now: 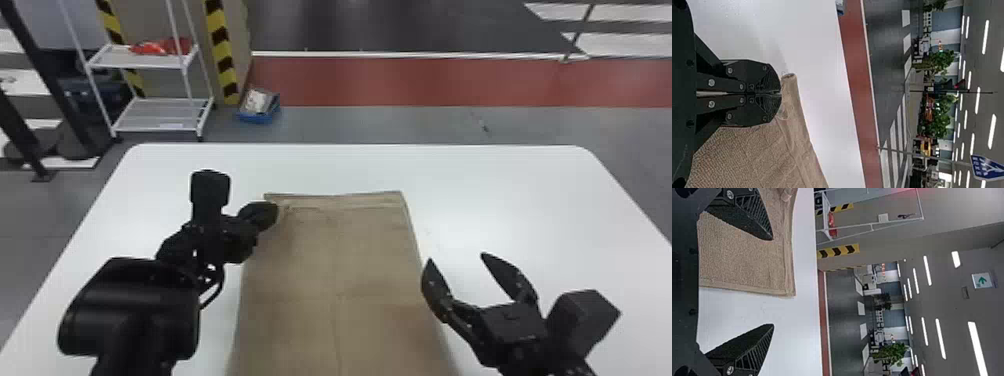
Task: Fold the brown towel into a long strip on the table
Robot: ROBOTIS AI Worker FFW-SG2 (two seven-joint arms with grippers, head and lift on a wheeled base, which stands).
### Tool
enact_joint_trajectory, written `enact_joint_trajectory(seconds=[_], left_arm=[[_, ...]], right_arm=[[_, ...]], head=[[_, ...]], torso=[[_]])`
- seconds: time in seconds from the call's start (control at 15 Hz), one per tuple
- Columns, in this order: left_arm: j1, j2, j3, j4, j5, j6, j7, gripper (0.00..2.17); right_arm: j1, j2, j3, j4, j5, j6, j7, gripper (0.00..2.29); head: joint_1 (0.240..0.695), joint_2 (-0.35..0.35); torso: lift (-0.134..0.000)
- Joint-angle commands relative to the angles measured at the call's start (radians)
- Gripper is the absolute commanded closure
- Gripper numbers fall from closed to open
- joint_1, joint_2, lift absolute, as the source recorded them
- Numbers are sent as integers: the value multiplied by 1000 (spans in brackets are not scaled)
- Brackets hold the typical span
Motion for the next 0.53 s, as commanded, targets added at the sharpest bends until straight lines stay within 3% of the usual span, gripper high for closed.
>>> enact_joint_trajectory(seconds=[0.0,0.07,0.47], left_arm=[[0,-3,10,3,7,0,0,778],[0,-3,15,2,9,0,0,606],[14,-3,38,3,12,-3,-15,633]], right_arm=[[-1,1,0,4,0,-1,0,93],[-3,0,0,7,0,-1,0,93],[-5,1,-2,12,0,-4,0,93]], head=[[695,-11],[695,-9],[695,7]], torso=[[-123],[-123],[-123]])
